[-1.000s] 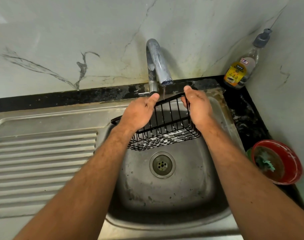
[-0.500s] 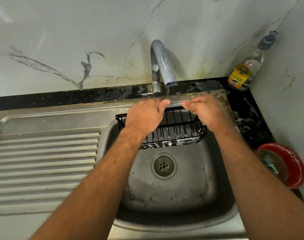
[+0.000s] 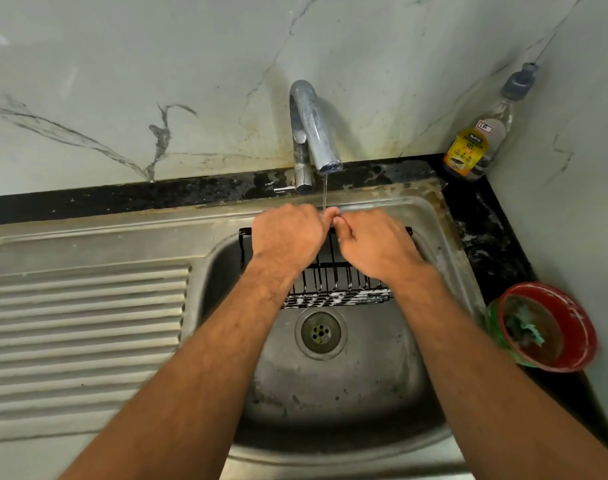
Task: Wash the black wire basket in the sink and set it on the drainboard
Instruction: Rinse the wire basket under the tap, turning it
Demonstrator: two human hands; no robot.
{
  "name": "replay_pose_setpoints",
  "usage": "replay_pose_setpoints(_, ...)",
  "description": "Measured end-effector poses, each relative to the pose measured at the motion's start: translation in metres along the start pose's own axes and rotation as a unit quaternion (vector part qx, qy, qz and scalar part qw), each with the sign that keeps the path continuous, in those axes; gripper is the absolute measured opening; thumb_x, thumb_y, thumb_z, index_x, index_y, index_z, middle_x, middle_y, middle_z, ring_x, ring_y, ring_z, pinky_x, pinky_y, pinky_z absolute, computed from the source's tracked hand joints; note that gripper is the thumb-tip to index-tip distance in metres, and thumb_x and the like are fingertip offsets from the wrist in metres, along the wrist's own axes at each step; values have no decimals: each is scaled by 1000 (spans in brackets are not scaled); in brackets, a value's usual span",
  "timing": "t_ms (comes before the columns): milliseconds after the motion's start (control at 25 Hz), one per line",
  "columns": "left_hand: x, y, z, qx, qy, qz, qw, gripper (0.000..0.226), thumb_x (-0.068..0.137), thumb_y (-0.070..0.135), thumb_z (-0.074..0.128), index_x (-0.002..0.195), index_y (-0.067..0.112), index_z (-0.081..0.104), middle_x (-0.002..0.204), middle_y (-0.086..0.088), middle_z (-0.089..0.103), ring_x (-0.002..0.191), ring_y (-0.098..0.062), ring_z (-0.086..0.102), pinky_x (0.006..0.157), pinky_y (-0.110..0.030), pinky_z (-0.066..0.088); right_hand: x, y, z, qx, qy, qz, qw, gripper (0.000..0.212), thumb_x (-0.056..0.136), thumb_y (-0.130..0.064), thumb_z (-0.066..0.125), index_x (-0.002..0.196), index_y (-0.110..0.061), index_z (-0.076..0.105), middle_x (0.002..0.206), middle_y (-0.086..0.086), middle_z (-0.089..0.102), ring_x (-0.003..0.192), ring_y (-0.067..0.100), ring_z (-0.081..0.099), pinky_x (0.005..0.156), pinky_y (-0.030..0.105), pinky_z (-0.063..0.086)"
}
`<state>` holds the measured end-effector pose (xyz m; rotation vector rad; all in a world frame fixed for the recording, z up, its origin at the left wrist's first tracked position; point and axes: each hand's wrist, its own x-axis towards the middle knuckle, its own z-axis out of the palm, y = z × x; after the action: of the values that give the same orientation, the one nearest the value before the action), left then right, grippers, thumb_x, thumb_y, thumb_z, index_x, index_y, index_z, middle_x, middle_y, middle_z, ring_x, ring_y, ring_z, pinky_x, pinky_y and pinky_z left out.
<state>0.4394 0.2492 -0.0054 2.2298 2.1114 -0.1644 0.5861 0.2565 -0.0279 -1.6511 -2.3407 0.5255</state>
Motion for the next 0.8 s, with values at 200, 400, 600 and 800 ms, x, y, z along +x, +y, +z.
replay_pose_setpoints(200,9,-30,6,-223,68,-59,971,48,109,47,26,114,16,62,92,4,62,87,-13,58,89,-32,49,-3,15,-7,71,-15,132,989,52,106,-45,39,61,-19,47,62,-3,51,58,12,51,63,29,39)
replay_pose_setpoints(400,0,-43,27,-529,-3,-228,817,52,107,53,31,136,22,61,137,-4,61,127,-24,54,112,-46,41,-1,17,-9,17,-13,151,988,55,105,-47,38,67,-11,56,67,3,60,62,18,57,57,26,37)
replay_pose_setpoints(600,0,-46,27,-554,16,-151,819,31,109,26,43,111,35,73,111,6,70,103,-13,59,92,-31,47,-14,36,-1,117,-15,182,976,51,106,-41,41,62,-16,50,63,-1,53,61,16,51,61,29,36)
replay_pose_setpoints(800,4,-39,18,-513,22,-76,855,36,106,10,45,114,29,75,108,15,73,89,-6,63,73,-18,44,-24,56,21,189,19,208,960,49,104,-38,44,75,-2,60,60,2,49,60,21,48,62,34,38)
